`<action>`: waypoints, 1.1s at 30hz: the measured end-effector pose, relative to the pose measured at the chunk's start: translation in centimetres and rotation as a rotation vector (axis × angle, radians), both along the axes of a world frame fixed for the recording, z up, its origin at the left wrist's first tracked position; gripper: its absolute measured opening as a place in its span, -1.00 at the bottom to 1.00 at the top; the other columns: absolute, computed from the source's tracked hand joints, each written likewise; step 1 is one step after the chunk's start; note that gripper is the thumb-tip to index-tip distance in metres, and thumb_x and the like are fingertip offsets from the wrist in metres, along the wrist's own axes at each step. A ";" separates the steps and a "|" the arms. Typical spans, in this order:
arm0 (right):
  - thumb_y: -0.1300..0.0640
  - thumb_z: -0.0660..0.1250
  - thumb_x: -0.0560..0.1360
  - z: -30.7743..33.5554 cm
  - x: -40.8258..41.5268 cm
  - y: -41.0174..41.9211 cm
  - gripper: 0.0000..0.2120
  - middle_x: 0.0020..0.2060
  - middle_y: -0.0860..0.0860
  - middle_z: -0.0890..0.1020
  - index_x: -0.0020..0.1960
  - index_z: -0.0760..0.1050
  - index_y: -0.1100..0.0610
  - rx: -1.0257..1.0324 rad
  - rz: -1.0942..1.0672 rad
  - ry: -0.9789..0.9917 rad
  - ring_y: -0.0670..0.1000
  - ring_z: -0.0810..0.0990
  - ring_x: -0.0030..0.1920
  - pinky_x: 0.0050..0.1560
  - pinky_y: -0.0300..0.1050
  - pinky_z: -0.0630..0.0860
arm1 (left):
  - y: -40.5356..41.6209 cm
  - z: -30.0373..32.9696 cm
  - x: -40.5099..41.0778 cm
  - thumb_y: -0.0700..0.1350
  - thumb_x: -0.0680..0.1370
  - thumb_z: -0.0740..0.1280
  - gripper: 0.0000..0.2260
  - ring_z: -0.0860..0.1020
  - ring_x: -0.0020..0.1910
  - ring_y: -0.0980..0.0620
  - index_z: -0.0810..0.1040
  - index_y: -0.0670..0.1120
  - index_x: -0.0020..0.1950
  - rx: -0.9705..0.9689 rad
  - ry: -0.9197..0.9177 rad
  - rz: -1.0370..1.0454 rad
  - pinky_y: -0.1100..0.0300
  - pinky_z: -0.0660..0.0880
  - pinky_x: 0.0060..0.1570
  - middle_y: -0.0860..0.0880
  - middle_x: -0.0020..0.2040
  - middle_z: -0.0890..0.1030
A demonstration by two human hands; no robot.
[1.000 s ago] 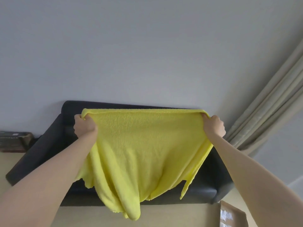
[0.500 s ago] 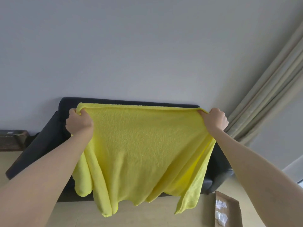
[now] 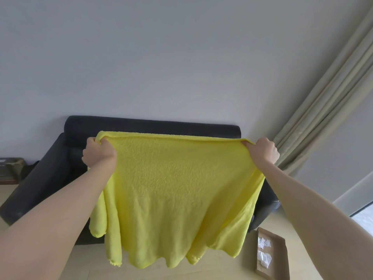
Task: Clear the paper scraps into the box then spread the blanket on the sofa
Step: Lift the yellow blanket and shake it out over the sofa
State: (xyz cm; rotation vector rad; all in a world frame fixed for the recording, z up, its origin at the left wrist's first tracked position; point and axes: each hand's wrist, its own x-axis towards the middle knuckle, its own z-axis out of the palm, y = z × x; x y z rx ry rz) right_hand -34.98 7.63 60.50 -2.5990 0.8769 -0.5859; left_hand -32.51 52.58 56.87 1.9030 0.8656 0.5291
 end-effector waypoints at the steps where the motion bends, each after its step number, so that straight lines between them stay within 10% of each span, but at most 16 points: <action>1: -0.36 0.32 0.38 -0.2 -0.1 0.0 -0.43 -0.33 0.10 0.57 -0.25 0.47 0.20 -0.003 0.003 0.008 0.19 0.56 -0.27 -0.27 -0.10 0.39 | 0.1 -0.2 -0.1 -0.01 0.59 0.12 -0.68 0.43 0.18 -0.26 0.44 -0.11 0.27 -0.001 0.004 -0.001 -0.13 0.37 0.18 -0.19 0.19 0.53; 18: -0.37 0.30 0.40 -5.2 8.8 -1.5 -0.44 -0.36 0.06 0.53 -0.21 0.49 0.18 -0.012 0.033 0.147 0.15 0.54 -0.29 -0.28 -0.11 0.39 | -1.1 -4.0 8.0 -0.04 0.56 0.14 -0.70 0.43 0.18 -0.26 0.46 -0.10 0.24 0.044 0.107 0.004 -0.11 0.35 0.15 -0.20 0.19 0.52; 33: -0.33 0.13 0.52 -17.1 36.4 -4.7 -0.45 -0.39 0.03 0.51 -0.25 0.45 0.15 -0.140 0.161 0.279 0.09 0.51 -0.36 -0.31 -0.13 0.41 | -5.5 -16.2 32.4 -0.06 0.61 0.10 -0.72 0.45 0.08 -0.26 0.45 -0.17 0.20 0.237 0.277 -0.063 -0.08 0.36 0.12 -0.24 0.06 0.54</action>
